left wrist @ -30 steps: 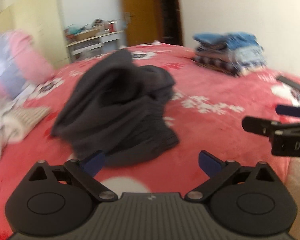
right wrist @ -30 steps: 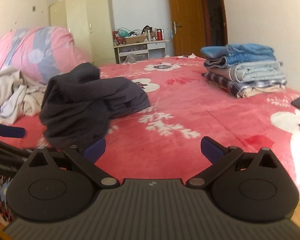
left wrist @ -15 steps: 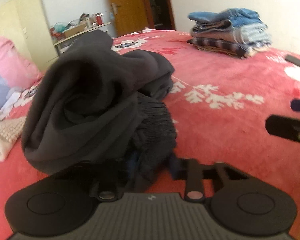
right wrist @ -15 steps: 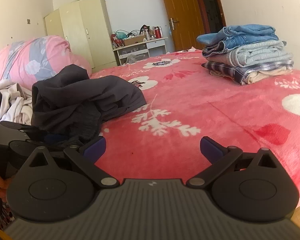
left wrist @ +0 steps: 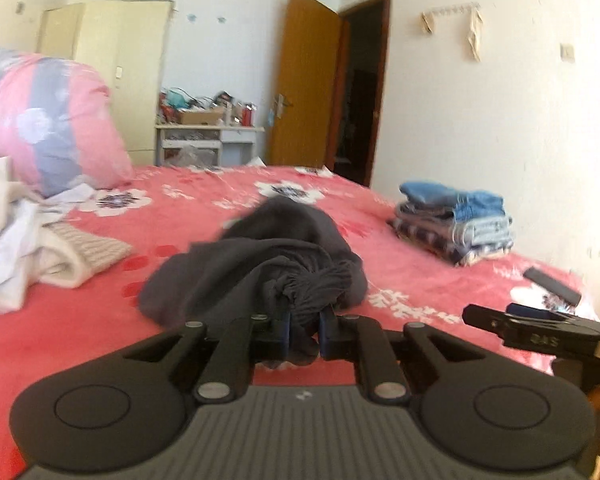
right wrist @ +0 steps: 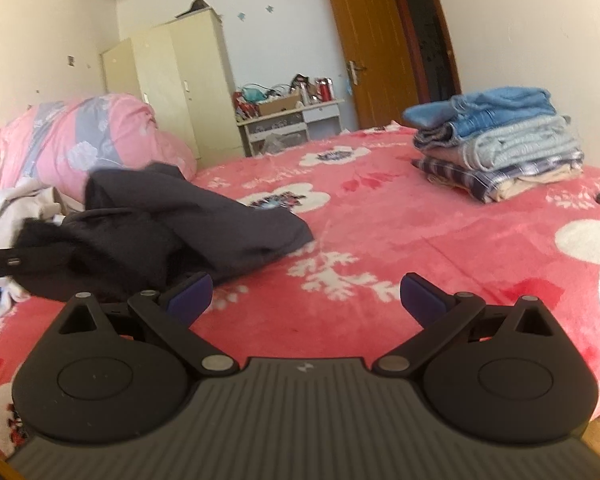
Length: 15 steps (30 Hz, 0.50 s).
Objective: Fold clothes
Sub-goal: 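Lift the trousers by the waistband with both tools and shake them out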
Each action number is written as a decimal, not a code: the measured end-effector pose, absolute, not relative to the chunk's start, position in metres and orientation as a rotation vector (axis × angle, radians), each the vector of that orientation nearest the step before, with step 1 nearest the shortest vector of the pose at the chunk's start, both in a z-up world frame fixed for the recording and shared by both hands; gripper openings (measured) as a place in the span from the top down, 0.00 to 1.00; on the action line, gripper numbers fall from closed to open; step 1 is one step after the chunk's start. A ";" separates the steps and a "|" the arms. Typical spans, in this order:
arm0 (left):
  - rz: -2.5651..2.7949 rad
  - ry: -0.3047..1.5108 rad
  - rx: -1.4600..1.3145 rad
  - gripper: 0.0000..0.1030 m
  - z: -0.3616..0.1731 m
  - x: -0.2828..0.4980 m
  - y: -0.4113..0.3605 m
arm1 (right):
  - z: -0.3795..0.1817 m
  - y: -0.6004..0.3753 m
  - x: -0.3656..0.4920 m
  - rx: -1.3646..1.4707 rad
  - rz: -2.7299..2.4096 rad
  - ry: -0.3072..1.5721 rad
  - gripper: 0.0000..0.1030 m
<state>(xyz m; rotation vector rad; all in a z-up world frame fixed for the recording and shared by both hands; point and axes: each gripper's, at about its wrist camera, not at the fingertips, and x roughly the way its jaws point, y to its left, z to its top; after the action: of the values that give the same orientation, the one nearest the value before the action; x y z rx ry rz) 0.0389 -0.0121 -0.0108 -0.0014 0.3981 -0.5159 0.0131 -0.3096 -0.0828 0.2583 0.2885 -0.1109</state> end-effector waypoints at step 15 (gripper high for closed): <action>-0.280 0.493 -0.220 0.86 -0.047 -0.002 0.127 | -0.065 -0.240 0.035 0.120 0.116 0.312 0.03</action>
<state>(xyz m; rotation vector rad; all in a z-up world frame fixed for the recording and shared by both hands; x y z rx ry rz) -0.0024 0.1272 -0.0474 -0.2200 0.4934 -0.2803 0.0349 -0.2402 -0.0655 0.1204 0.3119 0.1160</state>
